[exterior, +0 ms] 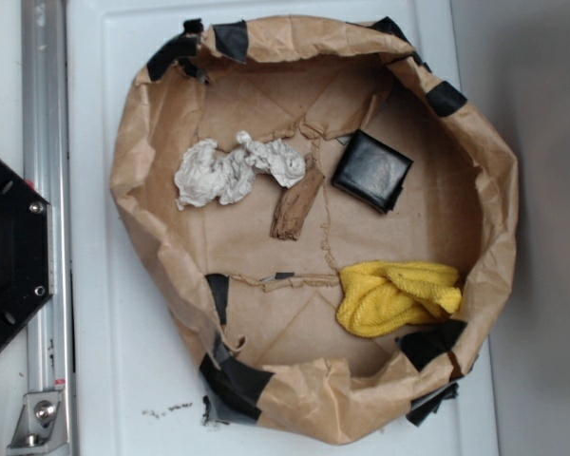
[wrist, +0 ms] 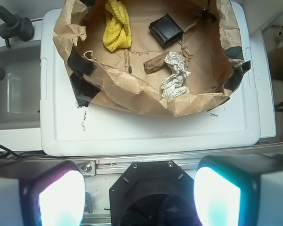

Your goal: Grab the yellow cloth.

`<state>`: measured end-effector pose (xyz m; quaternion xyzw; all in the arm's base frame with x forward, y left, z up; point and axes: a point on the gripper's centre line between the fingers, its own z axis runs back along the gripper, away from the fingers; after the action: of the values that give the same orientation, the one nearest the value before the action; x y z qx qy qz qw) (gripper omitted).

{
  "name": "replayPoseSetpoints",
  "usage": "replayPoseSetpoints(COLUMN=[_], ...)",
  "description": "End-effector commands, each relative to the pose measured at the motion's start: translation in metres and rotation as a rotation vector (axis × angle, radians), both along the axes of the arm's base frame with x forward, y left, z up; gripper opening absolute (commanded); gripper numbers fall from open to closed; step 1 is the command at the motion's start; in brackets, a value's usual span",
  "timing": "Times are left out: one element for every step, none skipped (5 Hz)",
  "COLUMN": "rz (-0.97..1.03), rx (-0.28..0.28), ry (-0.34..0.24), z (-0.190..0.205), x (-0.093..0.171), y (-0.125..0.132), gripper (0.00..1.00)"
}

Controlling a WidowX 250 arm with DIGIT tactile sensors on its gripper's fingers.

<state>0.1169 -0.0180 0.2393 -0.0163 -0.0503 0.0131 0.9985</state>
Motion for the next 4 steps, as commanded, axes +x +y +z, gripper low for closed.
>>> replayPoseSetpoints(rz=[0.000, -0.115, -0.205, -0.266], rx=[0.000, 0.046, 0.073, 0.055], ry=[0.000, -0.213, -0.332, -0.346], z=[0.000, -0.024, -0.043, -0.083], x=[0.000, 0.050, 0.102, 0.152], y=[0.000, 0.001, -0.002, -0.006], gripper=[1.00, 1.00, 1.00, 1.00])
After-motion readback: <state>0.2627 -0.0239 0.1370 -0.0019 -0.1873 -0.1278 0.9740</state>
